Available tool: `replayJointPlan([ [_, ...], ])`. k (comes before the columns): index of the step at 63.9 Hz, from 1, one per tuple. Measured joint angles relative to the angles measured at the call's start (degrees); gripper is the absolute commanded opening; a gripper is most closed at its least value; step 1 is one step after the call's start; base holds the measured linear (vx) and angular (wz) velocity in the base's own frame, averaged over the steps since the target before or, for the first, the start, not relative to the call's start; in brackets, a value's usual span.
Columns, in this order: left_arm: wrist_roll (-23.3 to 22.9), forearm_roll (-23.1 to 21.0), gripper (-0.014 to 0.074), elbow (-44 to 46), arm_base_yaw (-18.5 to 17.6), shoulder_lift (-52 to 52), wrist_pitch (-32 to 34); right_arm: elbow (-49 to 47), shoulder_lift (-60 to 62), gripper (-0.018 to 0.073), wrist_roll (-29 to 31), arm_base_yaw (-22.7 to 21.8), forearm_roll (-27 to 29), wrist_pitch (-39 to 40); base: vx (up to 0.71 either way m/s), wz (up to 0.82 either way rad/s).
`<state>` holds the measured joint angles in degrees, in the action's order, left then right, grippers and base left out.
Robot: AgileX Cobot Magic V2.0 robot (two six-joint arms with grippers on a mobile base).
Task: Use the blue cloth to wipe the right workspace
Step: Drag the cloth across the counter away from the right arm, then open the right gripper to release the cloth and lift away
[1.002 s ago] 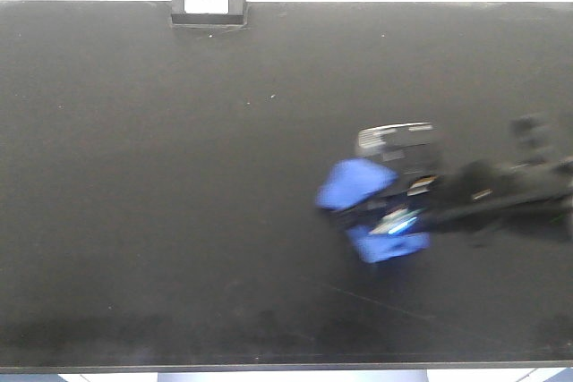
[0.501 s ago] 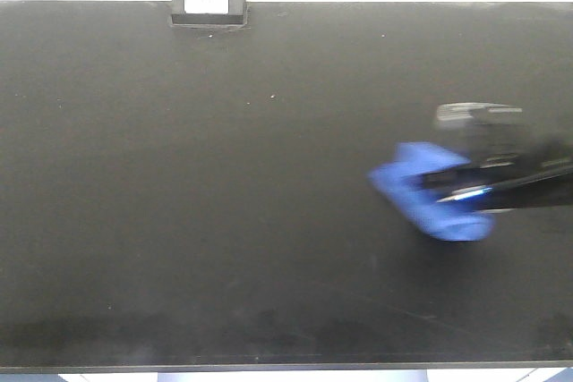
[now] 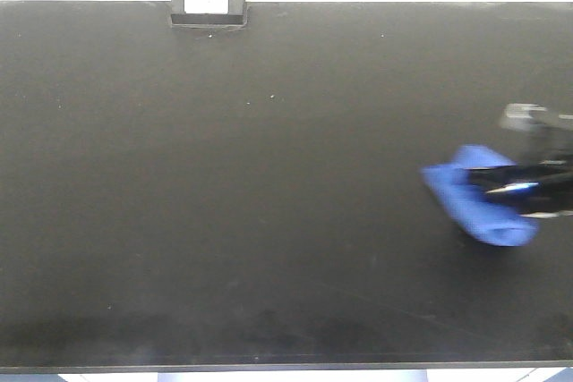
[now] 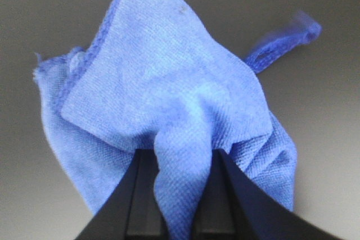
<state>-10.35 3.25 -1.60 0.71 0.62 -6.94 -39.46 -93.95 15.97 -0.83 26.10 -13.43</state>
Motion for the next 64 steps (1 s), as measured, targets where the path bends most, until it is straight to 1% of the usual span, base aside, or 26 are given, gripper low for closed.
replayJointPlan([
  [2,0.0,0.0,-0.0006,0.0,0.0,0.0,0.0,0.0,0.0,0.0003,0.0,3.3,0.9,0.3,0.0,0.0],
  [9,0.0,0.0,-0.0006,0.0,0.0,0.0,0.0,0.0,0.0,0.0005,0.0,11.8,2.1,2.1,0.0,0.0],
  [14,0.0,0.0,-0.0006,0.0,0.0,0.0,0.0,0.1,0.0,0.0009,0.0,15.4,2.3,2.7,0.0,0.0],
  [18,0.0,0.0,-0.0006,0.0,0.0,0.0,0.0,0.1,0.0,0.0017,0.0,16.9,2.4,2.7,0.0,0.0],
  [26,0.0,0.0,-0.0006,0.0,0.0,0.0,0.0,0.1,0.0,0.0061,0.0,17.6,2.4,2.7,0.0,0.0],
  [32,0.0,0.0,-0.0006,0.0,0.0,0.0,0.0,0.1,0.0,0.0123,0.0,17.6,2.4,2.7,0.0,0.0],
  [36,0.0,0.0,-0.0006,0.0,0.0,0.0,0.0,0.1,0.0,0.0182,0.0,17.6,2.3,2.7,0.0,0.0],
  [47,0.0,0.0,-0.0006,0.0,0.0,0.0,0.0,0.1,1.4,0.0403,0.0,17.6,2.0,2.7,0.0,0.0],
  [53,0.0,0.0,-0.0006,0.0,0.0,0.0,0.0,0.1,3.6,0.0507,0.0,17.6,1.9,2.7,0.0,0.0],
  [59,0.0,0.0,-0.0006,0.0,0.0,0.0,0.0,0.1,6.9,0.0571,0.1,17.6,1.2,2.7,0.0,0.0],
  [64,0.0,0.0,-0.0006,0.0,0.0,0.0,0.0,0.2,10.6,0.0587,0.1,17.6,-0.3,1.6,0.0,0.0],
])
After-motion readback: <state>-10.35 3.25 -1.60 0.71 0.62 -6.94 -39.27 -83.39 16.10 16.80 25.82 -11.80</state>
